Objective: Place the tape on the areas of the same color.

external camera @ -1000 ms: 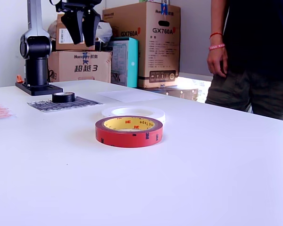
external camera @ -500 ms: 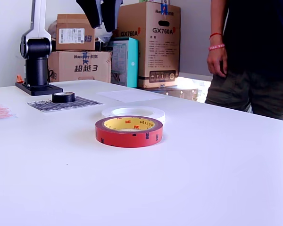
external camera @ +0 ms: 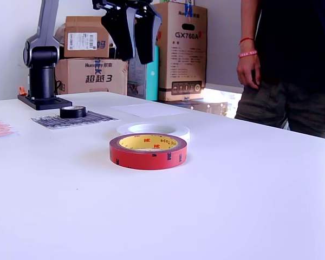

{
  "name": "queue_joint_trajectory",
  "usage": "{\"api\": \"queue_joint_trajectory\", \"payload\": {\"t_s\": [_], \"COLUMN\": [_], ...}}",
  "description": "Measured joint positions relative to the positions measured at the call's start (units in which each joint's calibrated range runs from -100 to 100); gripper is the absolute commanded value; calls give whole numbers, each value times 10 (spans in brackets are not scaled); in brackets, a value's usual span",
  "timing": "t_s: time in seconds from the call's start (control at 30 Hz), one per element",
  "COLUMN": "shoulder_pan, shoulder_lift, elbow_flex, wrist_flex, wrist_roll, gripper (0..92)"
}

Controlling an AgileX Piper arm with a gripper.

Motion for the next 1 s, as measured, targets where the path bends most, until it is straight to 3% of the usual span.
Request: {"api": "queue_joint_trajectory", "payload": {"t_s": [0.4, 1.0], "shoulder_pan": [0, -17], "shoulder_lift": [103, 128], "elbow_flex": [-23, -207], "wrist_flex": [-1, 0], "wrist_roll": [0, 26], "gripper": [554, 554]}}
